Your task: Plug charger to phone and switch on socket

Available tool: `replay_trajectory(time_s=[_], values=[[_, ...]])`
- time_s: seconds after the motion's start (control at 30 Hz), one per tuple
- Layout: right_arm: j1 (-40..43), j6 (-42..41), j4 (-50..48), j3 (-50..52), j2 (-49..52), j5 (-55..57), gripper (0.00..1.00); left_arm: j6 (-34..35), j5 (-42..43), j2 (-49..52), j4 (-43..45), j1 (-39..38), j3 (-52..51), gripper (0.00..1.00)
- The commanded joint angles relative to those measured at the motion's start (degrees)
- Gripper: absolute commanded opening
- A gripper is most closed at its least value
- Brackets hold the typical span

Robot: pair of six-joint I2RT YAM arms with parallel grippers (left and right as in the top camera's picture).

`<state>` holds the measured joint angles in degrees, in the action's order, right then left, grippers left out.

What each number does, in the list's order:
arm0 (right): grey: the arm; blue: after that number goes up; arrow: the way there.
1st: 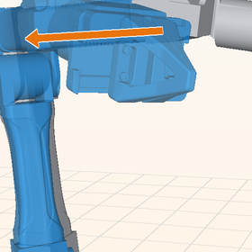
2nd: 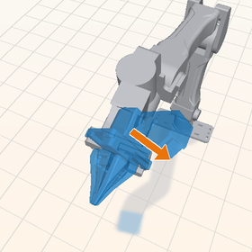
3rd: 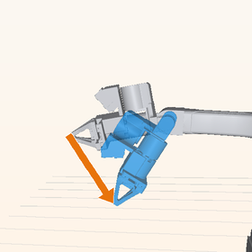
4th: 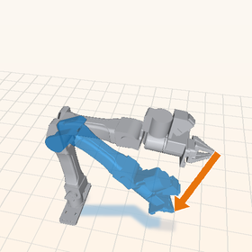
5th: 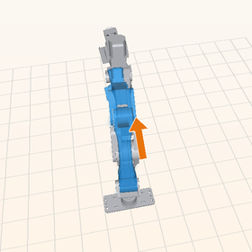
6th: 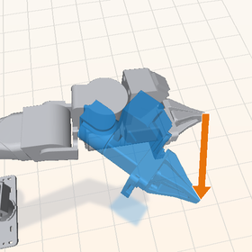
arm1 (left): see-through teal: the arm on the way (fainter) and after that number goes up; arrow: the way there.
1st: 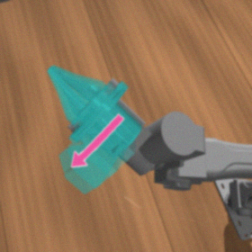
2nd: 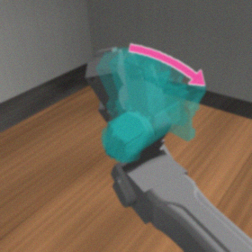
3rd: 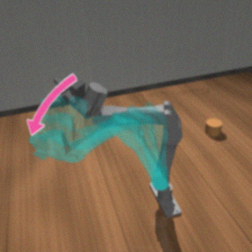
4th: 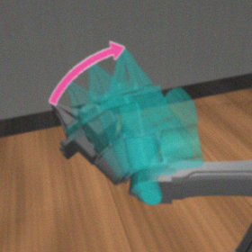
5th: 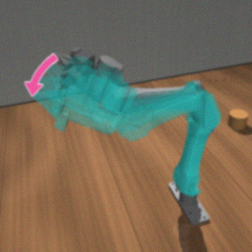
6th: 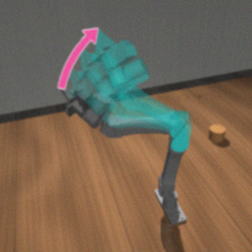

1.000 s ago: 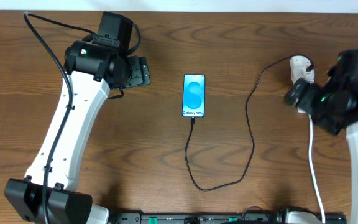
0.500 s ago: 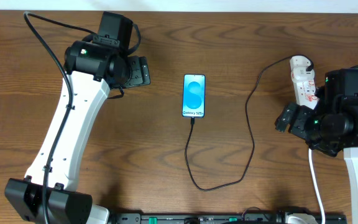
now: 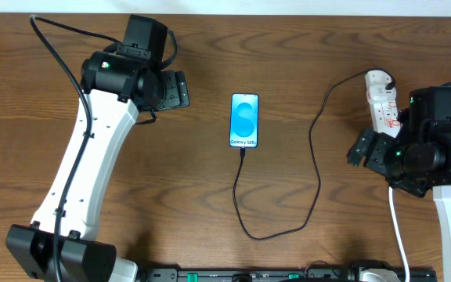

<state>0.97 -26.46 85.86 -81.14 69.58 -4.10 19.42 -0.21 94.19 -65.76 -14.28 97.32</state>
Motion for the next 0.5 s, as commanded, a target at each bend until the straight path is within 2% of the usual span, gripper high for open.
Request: replay_trajectory(time_s=[0.0, 0.2, 0.47], values=[[-0.44, 0.94, 0.00, 0.35, -0.26, 1.03, 0.99, -0.74, -0.70, -0.66, -0.20, 0.28, 0.15, 0.87], [-1.01, 4.11, -2.84, 0.90, 0.11, 0.94, 0.99, -0.76, -0.70, -0.63, -0.20, 0.28, 0.15, 0.87], [-4.96, 11.96, -19.67, 9.84, -7.26, 0.92, 0.99, -0.74, -0.70, -0.66, -0.20, 0.28, 0.15, 0.87]])
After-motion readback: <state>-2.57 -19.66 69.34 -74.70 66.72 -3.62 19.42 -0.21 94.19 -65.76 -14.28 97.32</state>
